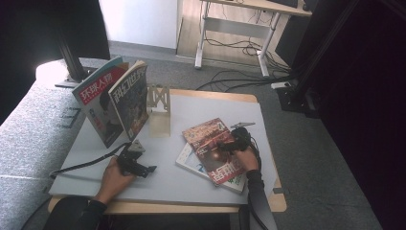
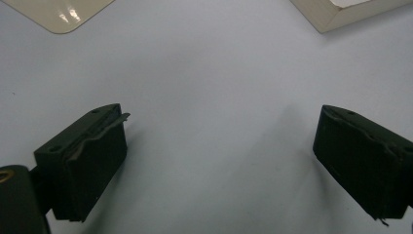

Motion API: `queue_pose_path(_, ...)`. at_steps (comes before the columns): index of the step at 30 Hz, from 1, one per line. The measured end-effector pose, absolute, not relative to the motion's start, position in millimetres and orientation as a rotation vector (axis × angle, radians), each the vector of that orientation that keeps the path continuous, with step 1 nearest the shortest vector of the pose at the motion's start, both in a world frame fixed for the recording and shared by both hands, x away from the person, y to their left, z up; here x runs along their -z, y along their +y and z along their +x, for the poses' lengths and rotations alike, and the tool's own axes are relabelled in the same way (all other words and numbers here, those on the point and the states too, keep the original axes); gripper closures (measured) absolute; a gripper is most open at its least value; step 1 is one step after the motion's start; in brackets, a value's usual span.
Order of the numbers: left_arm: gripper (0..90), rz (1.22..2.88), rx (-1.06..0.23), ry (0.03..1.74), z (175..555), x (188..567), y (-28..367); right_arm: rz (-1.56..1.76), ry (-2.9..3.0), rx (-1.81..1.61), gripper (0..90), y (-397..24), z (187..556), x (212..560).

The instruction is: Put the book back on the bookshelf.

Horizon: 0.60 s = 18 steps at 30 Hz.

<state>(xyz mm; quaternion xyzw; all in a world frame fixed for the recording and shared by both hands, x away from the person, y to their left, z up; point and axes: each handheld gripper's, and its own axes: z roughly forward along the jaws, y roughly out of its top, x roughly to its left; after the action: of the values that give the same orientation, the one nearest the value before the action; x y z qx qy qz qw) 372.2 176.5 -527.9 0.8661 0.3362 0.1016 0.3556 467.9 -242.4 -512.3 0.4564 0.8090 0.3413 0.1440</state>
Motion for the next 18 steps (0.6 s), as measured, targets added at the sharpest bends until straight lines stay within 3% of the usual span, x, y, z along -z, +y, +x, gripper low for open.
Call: queue_pose_path(18,5.0,2.237,-0.262,0.869,372,528,177,1.186,2.413,-1.008,0.0,-222,455,512)
